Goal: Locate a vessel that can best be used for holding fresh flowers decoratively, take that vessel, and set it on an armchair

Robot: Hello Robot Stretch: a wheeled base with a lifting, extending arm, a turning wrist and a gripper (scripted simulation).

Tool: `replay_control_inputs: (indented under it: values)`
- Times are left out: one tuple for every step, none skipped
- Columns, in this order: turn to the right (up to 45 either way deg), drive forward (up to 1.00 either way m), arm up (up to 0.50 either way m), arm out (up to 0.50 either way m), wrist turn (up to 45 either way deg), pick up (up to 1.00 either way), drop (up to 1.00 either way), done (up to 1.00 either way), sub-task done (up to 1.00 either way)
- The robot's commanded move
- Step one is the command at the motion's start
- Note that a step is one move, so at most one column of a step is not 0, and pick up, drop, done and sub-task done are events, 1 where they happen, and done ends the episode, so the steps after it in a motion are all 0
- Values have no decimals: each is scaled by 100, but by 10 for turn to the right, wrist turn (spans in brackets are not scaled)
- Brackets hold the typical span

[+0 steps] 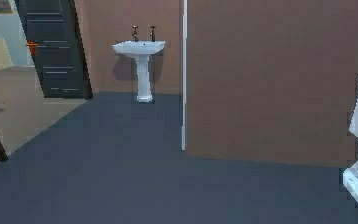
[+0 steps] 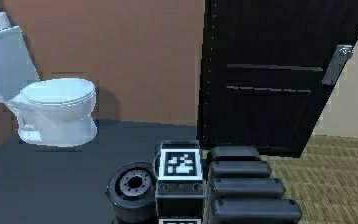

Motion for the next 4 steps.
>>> replay_control_inputs:
  values:
    - [-360, 0, 0, 0, 0, 0, 0, 0, 0]
    - [0, 25, 0, 0, 0, 0, 0, 0, 0]
    - [0, 100, 0, 0, 0, 0, 0, 0, 0]
    - [0, 100, 0, 0, 0, 0, 0, 0, 0]
